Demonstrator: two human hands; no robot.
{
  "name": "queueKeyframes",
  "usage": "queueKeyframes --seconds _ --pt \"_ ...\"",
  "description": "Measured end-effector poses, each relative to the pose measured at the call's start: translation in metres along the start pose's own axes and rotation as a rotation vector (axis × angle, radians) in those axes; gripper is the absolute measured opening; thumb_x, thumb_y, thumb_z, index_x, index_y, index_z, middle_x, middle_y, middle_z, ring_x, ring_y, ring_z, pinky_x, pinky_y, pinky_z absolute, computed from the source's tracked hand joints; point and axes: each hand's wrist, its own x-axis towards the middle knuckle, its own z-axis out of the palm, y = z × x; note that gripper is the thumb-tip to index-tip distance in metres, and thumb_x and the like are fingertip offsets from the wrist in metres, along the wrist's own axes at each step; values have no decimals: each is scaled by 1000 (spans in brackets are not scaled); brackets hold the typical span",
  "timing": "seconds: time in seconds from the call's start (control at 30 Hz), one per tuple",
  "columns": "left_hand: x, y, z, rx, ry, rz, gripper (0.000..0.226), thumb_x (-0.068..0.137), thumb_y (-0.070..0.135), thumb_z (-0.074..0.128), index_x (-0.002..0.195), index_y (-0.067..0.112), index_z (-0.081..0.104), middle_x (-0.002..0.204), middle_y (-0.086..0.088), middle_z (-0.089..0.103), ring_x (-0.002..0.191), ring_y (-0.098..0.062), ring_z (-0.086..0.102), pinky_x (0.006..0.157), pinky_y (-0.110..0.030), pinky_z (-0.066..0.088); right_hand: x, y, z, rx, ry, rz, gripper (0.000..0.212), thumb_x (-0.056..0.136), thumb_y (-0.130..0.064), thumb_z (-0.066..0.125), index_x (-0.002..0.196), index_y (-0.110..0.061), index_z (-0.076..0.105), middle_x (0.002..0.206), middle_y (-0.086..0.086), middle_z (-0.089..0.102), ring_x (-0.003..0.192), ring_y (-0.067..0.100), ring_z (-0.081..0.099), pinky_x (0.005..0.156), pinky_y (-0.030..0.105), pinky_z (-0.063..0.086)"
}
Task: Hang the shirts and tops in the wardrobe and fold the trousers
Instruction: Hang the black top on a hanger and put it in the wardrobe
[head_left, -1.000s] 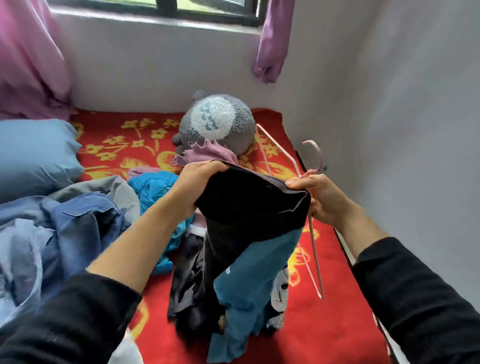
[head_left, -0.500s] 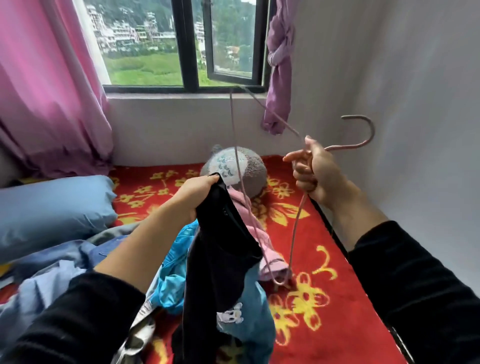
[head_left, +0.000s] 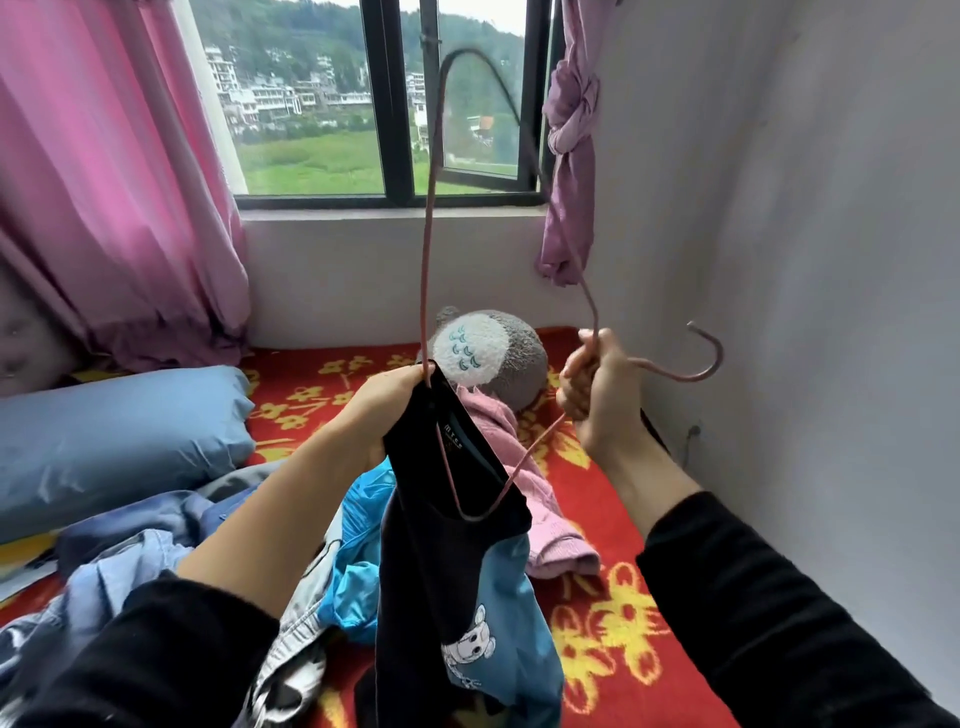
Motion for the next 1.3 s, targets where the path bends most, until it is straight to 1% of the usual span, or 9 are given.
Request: queueKeyframes --seconds 0.13,0.37,0.5,0.6,0.73,0.9,1.1,1.2,1.3 --pt "-1 1 -14 -124 83 -10 27 93 26 52 69 18 59 52 2 60 42 -10 56 41 -17 46 -9 51 -33 -398 41 81 57 94 -25 49 40 -13 58 38 2 38 35 14 31 44 24 27" --pt "10 -11 -49 -133 272 0 17 97 21 50 83 19 59 79 -4 59 63 -18 60 43 -23 53 -8 38 -55 -967 -42 -44 53 92 -22 53 40 -15 60 34 -4 46 38 5 46 54 26 38" --pt "12 -15 -57 -153 332 6 18 98 16 51 80 15 55 80 -7 57 54 -21 63 37 -22 49 2 13 -50 -1164 -27 -107 49 88 -30 54 43 -15 63 38 -10 53 55 10 55 65 30 44" --pt "9 -15 -57 -96 349 70 16 98 12 51 82 9 55 63 -9 54 35 -17 57 37 -24 51 6 -2 -47 -1260 -59 -164 45 87 -28 55 47 -9 63 43 -4 55 59 18 58 68 34 48" --pt "3 -10 -59 230 377 271 21 91 17 61 74 6 63 35 3 50 32 -11 53 60 -35 56 -1 -10 -29 -1408 -173 -174 37 81 -28 56 53 -3 55 52 3 55 58 25 56 63 42 48" --pt "-15 3 -43 506 325 372 20 87 13 61 68 11 65 38 -1 56 43 -16 65 55 -25 45 10 -39 17 -1382 -106 -297 39 83 -29 55 55 -4 64 53 5 61 60 22 61 63 31 46" --pt "-28 0 -38 310 16 359 14 86 6 64 99 13 61 50 -4 61 46 -24 62 60 -38 57 -4 -24 37 -1366 -185 -181 45 93 -33 57 54 -11 67 47 -5 59 57 11 59 75 33 49" --pt "-26 3 -58 471 196 606 3 87 21 65 89 20 67 60 1 63 51 -16 59 63 -31 53 -2 -37 39 -1202 -88 -126 49 91 -36 62 47 -15 64 40 -8 56 45 3 55 68 36 47" --pt "-24 2 -76 619 332 733 14 89 32 61 86 21 69 76 3 65 66 -12 58 71 -31 48 -11 -44 50 -1118 -78 -107 46 87 -42 67 52 -12 68 53 -1 63 57 13 59 73 41 52"
